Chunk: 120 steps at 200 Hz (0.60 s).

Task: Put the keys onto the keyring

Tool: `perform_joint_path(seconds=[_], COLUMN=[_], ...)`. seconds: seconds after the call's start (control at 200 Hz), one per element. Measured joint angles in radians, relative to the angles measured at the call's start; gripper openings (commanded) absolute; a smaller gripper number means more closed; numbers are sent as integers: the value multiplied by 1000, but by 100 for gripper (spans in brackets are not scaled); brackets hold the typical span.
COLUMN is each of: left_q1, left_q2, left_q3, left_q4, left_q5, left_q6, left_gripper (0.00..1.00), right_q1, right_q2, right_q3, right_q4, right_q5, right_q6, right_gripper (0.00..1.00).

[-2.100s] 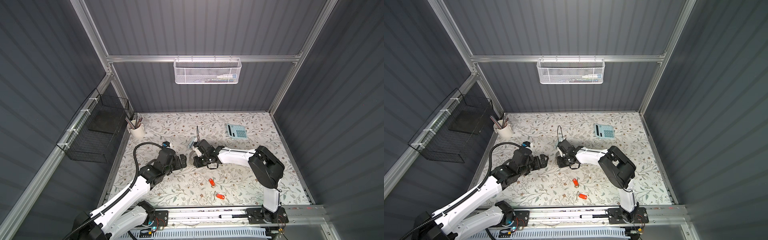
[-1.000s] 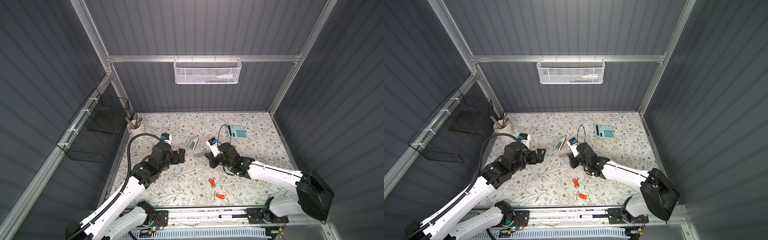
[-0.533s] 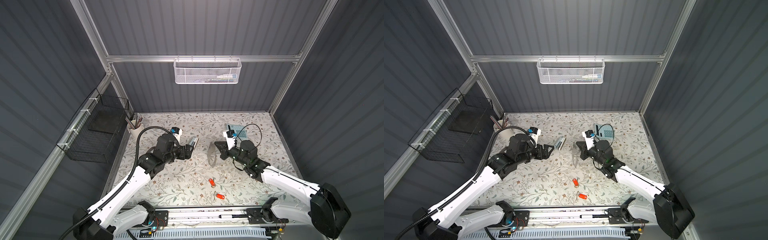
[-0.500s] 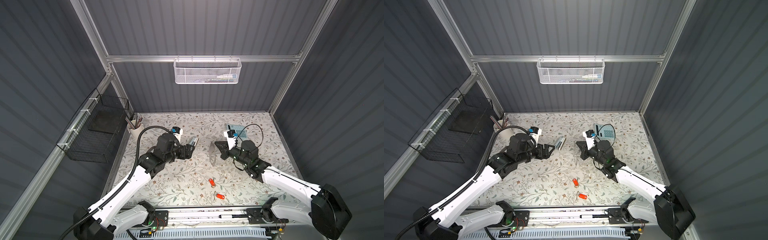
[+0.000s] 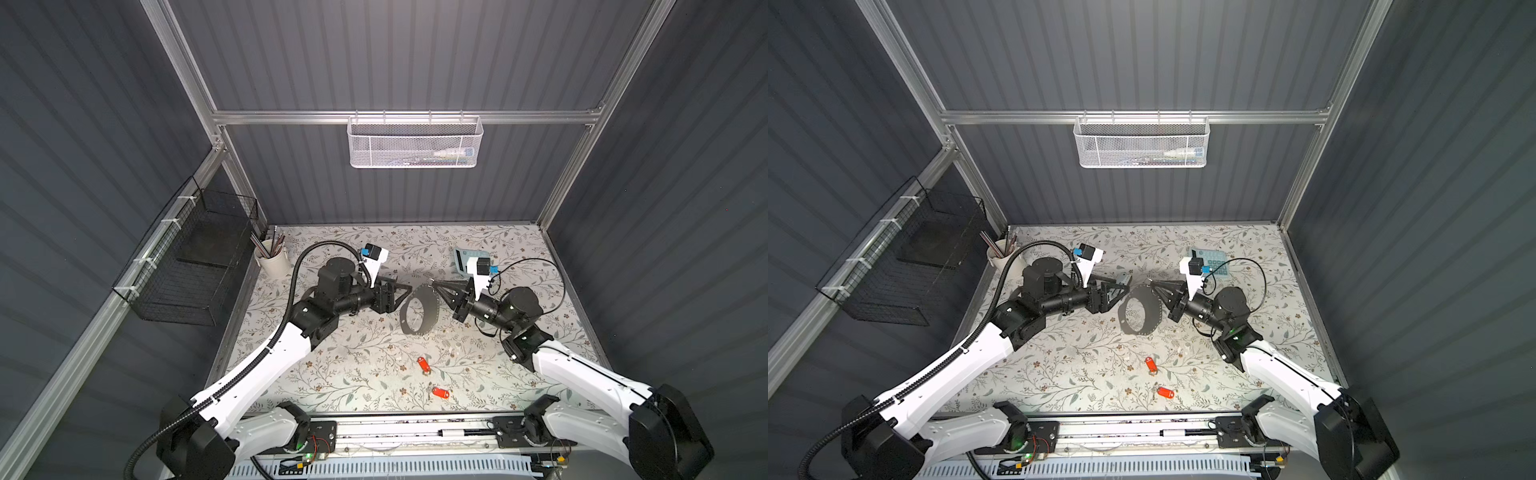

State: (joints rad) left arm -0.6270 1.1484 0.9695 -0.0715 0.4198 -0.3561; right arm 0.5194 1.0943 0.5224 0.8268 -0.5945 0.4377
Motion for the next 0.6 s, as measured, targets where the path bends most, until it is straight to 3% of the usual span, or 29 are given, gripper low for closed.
perform_joint_path(seconds=[0.6], left_q1=[0], left_q2=[-19], left_q3=[-36], left_q4=[251], left_q5=[259], left_q6=[-14], left_gripper=[40], right_q1=[-2], right_q2=[28], right_q3=[-1], right_q4=[159], right_q5=[-148], right_q6=[150], right_gripper=[0])
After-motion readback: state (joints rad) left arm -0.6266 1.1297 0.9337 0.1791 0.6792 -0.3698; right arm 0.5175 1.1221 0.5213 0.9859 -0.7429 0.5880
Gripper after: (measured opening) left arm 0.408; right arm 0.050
